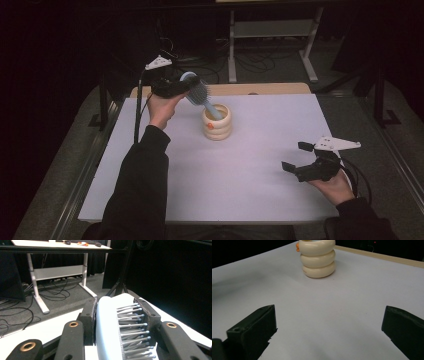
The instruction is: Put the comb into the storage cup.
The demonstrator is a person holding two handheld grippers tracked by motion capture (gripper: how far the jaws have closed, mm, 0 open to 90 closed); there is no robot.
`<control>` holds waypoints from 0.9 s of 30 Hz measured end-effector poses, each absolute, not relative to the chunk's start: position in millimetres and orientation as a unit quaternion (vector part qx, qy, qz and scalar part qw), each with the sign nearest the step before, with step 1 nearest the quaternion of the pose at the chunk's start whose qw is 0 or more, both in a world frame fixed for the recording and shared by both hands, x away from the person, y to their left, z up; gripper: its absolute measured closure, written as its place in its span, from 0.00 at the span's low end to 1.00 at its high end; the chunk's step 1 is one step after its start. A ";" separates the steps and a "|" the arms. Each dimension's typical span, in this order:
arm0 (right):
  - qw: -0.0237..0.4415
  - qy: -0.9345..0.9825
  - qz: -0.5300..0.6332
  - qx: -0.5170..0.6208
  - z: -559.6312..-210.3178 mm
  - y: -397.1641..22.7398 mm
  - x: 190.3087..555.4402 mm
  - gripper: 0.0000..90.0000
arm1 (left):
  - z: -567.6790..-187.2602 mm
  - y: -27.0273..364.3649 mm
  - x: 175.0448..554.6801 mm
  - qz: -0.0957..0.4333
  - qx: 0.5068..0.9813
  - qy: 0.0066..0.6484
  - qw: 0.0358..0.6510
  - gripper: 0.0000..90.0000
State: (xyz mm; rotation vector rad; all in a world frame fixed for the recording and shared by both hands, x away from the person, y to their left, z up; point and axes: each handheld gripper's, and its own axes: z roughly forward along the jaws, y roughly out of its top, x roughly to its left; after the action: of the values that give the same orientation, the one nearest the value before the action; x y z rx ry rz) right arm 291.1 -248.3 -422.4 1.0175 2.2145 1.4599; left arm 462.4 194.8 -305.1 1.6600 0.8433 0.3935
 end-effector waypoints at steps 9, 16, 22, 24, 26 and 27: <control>0.149 0.773 0.506 0.352 -423.1 -247.9 291.2 0.00 | -312.0 189.9 465.3 0.168 0.712 0.364 0.577 0.63; 0.149 0.775 0.503 0.352 -423.8 -247.1 291.3 0.00 | -323.3 187.7 468.0 0.166 0.708 0.373 0.576 0.63; 0.149 0.776 0.503 0.351 -424.2 -246.9 291.4 0.00 | -329.7 183.9 470.3 0.165 0.709 0.376 0.573 0.63; 0.148 0.776 0.502 0.351 -424.4 -246.8 291.3 0.00 | -332.1 182.5 470.7 0.161 0.709 0.377 0.574 0.63; 0.148 0.777 0.501 0.351 -424.6 -246.5 291.2 0.00 | -334.5 180.8 470.7 0.161 0.709 0.376 0.574 0.63; 0.147 0.777 0.501 0.351 -424.7 -246.4 291.1 0.00 | -335.5 180.1 470.9 0.160 0.711 0.376 0.572 0.63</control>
State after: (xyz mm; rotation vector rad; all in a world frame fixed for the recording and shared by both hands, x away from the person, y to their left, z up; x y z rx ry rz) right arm 291.1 -246.4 -424.7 1.0091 2.2367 1.4414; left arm 470.9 180.1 -335.5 1.6670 0.8817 0.3748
